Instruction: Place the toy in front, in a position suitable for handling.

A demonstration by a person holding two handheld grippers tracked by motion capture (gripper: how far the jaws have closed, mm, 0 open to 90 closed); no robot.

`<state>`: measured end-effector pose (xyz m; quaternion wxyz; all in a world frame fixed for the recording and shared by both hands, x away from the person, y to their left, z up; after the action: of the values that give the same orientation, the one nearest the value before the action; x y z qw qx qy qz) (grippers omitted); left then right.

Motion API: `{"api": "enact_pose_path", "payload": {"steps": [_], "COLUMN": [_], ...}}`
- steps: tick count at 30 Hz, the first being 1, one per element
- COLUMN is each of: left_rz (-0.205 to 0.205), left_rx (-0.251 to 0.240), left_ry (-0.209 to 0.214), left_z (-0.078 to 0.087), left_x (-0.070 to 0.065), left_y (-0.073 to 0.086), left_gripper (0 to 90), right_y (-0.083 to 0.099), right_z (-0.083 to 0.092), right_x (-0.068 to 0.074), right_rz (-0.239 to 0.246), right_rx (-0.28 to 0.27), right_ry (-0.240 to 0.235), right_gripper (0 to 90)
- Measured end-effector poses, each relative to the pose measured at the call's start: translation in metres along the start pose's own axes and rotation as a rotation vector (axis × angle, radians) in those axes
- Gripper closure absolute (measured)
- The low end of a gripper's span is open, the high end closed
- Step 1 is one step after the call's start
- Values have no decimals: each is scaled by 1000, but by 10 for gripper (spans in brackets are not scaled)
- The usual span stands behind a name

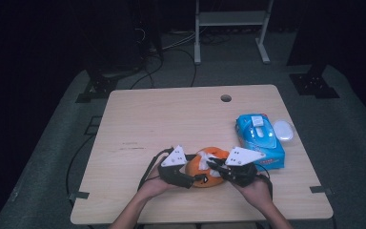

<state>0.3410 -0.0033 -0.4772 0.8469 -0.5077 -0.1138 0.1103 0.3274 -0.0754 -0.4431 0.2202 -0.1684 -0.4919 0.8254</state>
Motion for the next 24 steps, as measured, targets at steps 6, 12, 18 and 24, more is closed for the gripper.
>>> {"api": "enact_pose_path", "payload": {"steps": [6, 12, 18, 24], "left_rz": [-75, -80, -40, 131], "left_rx": [8, 15, 8, -36], "left_ry": [-3, 2, 19, 67], "left_z": [-3, -1, -1, 6], "left_x": [-9, -7, -4, 4], "left_y": [-1, 3, 4, -1], "left_gripper": [290, 302, 274, 224], "right_y": [-5, -4, 19, 20], "right_z": [-10, 7, 18, 18], "right_x": [20, -16, -46, -35], "right_rz": [56, 35, -107, -89], "right_rx": [31, 28, 48, 74], "right_ry": [-17, 97, 72, 40], "right_gripper": [817, 818, 817, 818]}}
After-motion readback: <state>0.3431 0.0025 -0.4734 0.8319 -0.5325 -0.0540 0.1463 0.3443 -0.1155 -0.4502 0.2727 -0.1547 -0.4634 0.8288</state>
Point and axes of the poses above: each handheld gripper's, and its own axes: z roughly backward along the jaws, y roughly out of its underside, x roughly to its left, the point moved 10 cm from there along -z, roughly forward along the jaws, and after that the axes turned 2 degrees about -z, right-handed, at the moved point
